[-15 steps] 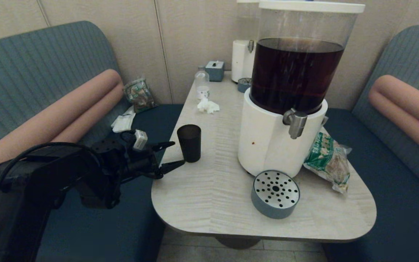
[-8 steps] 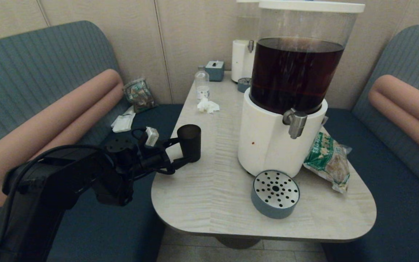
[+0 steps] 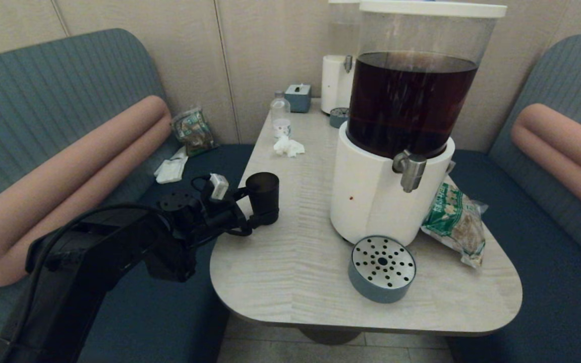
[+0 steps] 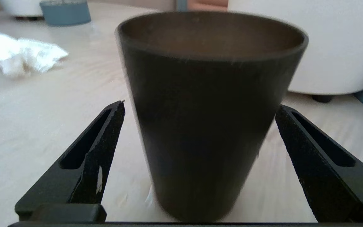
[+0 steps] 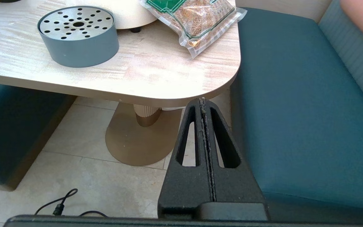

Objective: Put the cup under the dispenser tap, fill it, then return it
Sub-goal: Pick up the cup

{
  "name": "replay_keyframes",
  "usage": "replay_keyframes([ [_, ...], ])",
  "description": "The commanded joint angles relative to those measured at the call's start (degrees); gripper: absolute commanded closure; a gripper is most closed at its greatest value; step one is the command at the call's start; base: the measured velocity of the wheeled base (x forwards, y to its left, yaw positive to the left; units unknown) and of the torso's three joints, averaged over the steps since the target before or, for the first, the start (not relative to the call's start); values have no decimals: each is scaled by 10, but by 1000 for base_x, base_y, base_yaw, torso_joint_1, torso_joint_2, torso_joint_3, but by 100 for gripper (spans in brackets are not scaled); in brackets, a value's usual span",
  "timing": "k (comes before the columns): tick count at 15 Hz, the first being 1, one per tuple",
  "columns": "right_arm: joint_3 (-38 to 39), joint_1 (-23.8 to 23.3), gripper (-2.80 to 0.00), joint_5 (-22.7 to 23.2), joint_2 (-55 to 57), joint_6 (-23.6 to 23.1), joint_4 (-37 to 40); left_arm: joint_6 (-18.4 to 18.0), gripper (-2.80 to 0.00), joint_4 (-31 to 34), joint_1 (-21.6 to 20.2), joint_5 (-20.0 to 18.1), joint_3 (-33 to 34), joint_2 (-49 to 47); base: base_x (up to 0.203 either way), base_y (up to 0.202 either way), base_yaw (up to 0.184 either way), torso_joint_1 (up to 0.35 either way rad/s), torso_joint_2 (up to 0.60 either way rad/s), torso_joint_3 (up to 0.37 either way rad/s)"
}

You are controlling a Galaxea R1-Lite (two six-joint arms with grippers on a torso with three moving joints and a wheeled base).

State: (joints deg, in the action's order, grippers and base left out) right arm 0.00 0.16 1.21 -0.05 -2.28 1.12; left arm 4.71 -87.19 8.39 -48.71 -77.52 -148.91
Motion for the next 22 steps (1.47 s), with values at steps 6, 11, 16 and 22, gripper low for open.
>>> replay_keyframes([
  [6,0,0,0,0,0,0,0,17,-280,-5,12,32,-54,-33,0,0,0,0,0,0],
  [11,0,0,0,0,0,0,0,34,0,-5,15,51,-65,-39,0,0,0,0,0,0],
  [16,1,0,0,0,0,0,0,34,0,-5,19,52,-59,-34,0,0,0,0,0,0],
  [22,1,0,0,0,0,0,0,30,0,-5,25,52,54,56,0,0,0,0,0,0],
])
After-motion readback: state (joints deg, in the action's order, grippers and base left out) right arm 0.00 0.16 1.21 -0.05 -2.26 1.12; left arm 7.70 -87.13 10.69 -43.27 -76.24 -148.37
